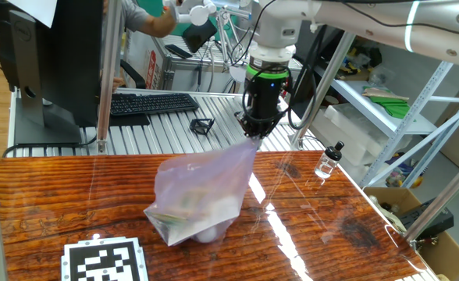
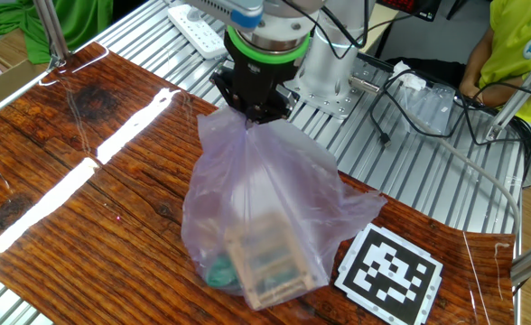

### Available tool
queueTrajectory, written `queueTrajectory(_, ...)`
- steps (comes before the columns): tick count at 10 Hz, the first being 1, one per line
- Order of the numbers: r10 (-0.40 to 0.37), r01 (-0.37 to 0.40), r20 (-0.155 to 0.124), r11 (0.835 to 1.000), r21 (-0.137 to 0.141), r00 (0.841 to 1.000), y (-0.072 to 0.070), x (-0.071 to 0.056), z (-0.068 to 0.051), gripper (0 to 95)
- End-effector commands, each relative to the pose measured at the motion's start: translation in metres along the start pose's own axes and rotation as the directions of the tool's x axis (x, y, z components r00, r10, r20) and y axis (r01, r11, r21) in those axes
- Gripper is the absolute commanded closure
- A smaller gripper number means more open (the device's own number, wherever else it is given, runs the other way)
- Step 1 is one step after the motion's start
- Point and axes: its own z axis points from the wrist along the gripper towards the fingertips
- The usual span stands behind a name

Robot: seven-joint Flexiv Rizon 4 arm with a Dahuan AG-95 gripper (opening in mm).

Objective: Pick up a bag of things

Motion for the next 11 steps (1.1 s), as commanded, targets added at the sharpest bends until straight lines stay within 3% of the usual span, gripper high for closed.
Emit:
queueTrajectory(1,-0.002,0.002,0.004,1.0,-0.012,1.0,-0.002,0.004,-0.001,95.0)
queueTrajectory(4,-0.014,0.014,0.007,0.999,-0.044,1.0,-0.008,0.01,-0.005,95.0)
queueTrajectory(11,-0.046,0.048,0.027,0.998,-0.052,0.999,-0.023,0.028,-0.012,95.0)
